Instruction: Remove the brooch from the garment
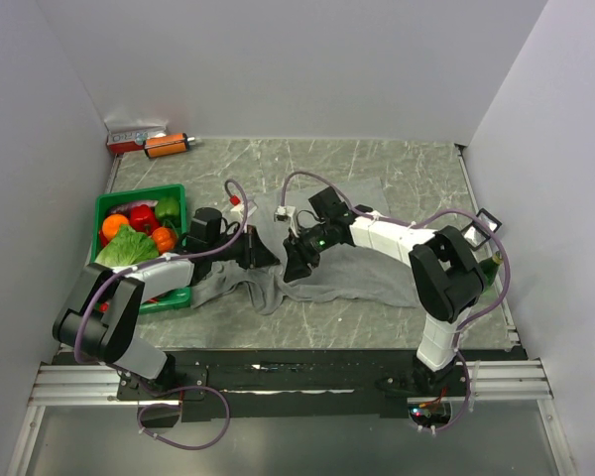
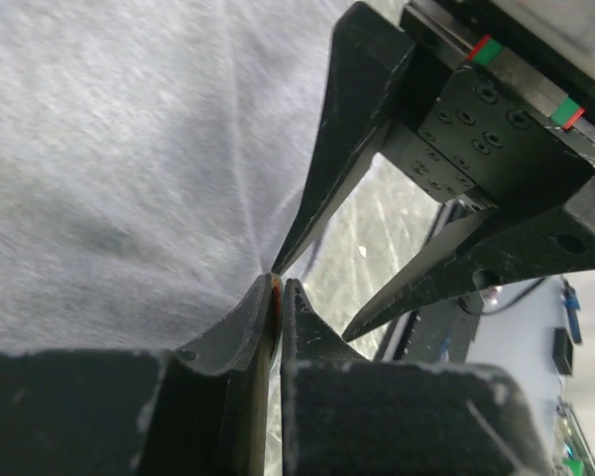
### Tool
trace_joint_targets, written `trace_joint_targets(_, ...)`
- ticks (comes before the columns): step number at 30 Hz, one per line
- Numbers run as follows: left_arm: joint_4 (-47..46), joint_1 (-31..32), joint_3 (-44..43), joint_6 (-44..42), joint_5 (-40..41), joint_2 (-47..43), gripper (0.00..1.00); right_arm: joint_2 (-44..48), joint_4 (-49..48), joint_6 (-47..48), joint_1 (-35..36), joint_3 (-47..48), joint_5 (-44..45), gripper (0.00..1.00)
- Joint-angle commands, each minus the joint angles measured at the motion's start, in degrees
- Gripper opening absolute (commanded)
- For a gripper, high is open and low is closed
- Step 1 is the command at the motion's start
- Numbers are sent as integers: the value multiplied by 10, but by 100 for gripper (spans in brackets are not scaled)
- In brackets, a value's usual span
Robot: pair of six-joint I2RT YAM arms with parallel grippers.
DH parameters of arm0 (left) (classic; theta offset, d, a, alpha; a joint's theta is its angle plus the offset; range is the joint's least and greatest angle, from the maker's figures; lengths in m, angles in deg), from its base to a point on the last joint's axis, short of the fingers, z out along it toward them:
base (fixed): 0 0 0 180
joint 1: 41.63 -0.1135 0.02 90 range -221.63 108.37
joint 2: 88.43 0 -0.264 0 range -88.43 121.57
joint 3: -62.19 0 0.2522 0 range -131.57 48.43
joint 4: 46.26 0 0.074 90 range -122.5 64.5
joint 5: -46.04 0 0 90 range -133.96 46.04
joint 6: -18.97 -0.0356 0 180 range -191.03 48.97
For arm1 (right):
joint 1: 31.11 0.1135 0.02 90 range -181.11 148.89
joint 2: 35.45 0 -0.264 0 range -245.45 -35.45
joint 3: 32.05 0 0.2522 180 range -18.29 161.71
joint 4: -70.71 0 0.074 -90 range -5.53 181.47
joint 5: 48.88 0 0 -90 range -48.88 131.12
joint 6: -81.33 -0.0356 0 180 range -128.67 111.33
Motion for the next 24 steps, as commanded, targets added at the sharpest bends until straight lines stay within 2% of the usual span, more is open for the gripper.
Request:
trace_joint_targets(1, -30, -1, -17, -7, -56, -4, 1, 17, -23, -1, 5, 29, -50, 53)
trace_joint_targets(9, -49, -1, -26, 8, -90, 13, 1, 16, -26, 8, 3, 31, -51, 47)
trace_joint_targets(13, -56, -1, -30, 17, -108, 20, 1, 15, -50, -18, 0, 24, -55, 41)
trace_joint_targets(21, -66, 0, -32, 30, -124, 27, 1, -1, -87, -54, -1, 33, -51, 42)
trace_joint_targets(24, -60, -1, -32, 28, -124, 26, 1, -6, -98, -60, 0, 33, -21, 45)
